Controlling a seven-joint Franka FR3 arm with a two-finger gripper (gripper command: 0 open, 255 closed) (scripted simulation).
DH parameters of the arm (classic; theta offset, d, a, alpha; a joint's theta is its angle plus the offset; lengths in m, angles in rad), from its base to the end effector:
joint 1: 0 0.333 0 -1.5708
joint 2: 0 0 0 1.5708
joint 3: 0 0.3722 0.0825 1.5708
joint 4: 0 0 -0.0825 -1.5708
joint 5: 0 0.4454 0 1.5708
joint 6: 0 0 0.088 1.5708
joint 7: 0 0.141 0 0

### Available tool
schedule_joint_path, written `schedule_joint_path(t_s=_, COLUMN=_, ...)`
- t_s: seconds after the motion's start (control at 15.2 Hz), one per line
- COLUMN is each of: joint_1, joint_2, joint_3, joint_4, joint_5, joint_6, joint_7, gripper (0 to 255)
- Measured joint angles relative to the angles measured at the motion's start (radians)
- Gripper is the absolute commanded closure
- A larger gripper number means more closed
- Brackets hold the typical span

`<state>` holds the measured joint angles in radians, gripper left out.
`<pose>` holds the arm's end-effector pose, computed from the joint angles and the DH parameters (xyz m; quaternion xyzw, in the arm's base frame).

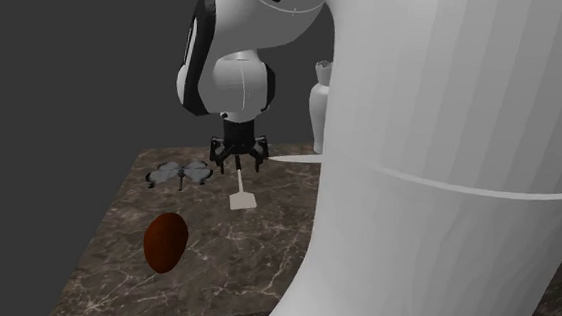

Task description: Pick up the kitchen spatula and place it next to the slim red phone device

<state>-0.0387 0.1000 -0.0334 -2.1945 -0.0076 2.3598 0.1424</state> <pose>0.6031 -0.0438 0.3271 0.9940 -0.1043 0.0328 0.0033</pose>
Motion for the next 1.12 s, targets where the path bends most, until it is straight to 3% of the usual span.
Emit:
schedule_joint_path(t_s=0.46, joint_1=0.0, joint_2=0.014, joint_3=0.0, joint_4=-0.002, joint_5=0.0, joint_6=0.017, joint_7=0.001, gripper=0)
schedule_joint_path(t_s=0.53, joint_1=0.0, joint_2=0.014, joint_3=0.0, joint_4=-0.002, joint_5=0.0, joint_6=0.017, joint_7=0.001, gripper=255)
schedule_joint_path(t_s=1.12, joint_1=0.0, joint_2=0.014, joint_3=0.0, joint_4=-0.002, joint_5=0.0, joint_6=0.017, joint_7=0.001, gripper=255)
